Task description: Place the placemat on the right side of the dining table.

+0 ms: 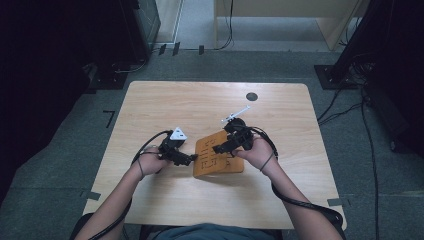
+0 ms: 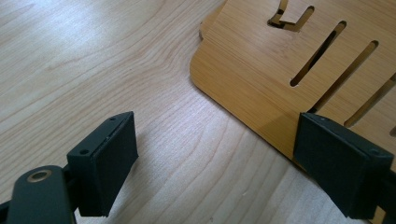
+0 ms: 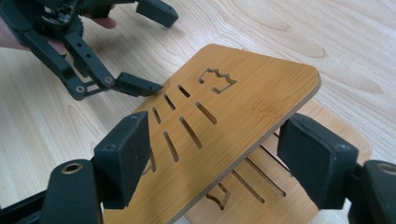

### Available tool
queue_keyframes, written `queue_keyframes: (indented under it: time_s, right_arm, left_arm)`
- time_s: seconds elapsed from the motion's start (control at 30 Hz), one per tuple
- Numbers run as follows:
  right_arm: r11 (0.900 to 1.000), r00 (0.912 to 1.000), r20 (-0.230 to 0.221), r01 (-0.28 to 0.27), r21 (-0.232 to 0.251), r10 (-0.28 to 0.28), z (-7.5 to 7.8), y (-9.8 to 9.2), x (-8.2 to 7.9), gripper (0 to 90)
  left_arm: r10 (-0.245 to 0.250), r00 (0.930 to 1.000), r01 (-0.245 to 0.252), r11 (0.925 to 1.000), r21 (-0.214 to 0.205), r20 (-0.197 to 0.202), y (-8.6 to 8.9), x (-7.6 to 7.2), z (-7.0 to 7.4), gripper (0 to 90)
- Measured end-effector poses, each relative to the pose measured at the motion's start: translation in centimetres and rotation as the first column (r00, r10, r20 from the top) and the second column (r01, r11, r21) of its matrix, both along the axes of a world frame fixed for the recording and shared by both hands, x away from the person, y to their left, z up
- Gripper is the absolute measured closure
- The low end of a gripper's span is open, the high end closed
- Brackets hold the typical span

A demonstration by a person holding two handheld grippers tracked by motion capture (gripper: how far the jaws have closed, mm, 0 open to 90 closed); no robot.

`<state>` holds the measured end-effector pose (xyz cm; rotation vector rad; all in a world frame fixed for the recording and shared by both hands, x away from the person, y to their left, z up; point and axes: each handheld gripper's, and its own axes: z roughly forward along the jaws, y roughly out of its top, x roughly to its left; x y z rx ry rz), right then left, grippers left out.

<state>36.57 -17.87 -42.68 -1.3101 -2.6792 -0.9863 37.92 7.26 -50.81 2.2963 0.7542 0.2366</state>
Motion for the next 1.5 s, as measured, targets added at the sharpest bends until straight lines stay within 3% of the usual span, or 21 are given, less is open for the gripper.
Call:
queue_keyframes:
  time_s: [0.53,0.67,0.87,1.27,1.33,1.5]
  right_arm:
    - [0.9998,0.9997,0.007,-0.022,0.001,0.022,1.8,0.6,-0.7,27.1]
    - [0.9995,0.9993,-0.017,-0.033,0.002,0.033,2.4,1.0,-0.9,29.8]
    - [0.9994,0.9985,-0.041,-0.035,0.0,0.035,1.9,1.5,-0.8,33.2]
    - [0.9999,0.999,-0.042,-0.014,-0.002,0.014,0.7,2.0,-0.2,37.6]
    - [0.9998,0.9988,-0.046,-0.019,-0.003,0.018,0.5,2.1,-0.2,41.7]
    - [0.9991,0.9929,-0.115,0.034,0.027,-0.03,0.5,1.6,0.5,58.8]
  left_arm:
    - [-0.038,0.9993,0.037,0.999,-0.024,-0.008,-0.9,-0.4,0.1,13.0]
    - [-0.042,0.9991,0.041,0.9988,-0.026,-0.01,-1.0,-0.4,0.1,13.0]
    - [-0.039,0.9992,0.038,0.9988,-0.032,-0.01,-1.1,-0.5,0.1,13.0]
    - [-0.047,0.9989,0.046,0.9986,-0.027,-0.009,-1.2,-0.5,0.1,13.0]
    - [-0.047,0.9988,0.047,0.9985,-0.027,-0.01,-1.2,-0.5,0.1,13.0]
    - [-0.058,0.9983,0.058,0.9975,-0.04,0.008,-1.1,-0.6,0.4,13.0]
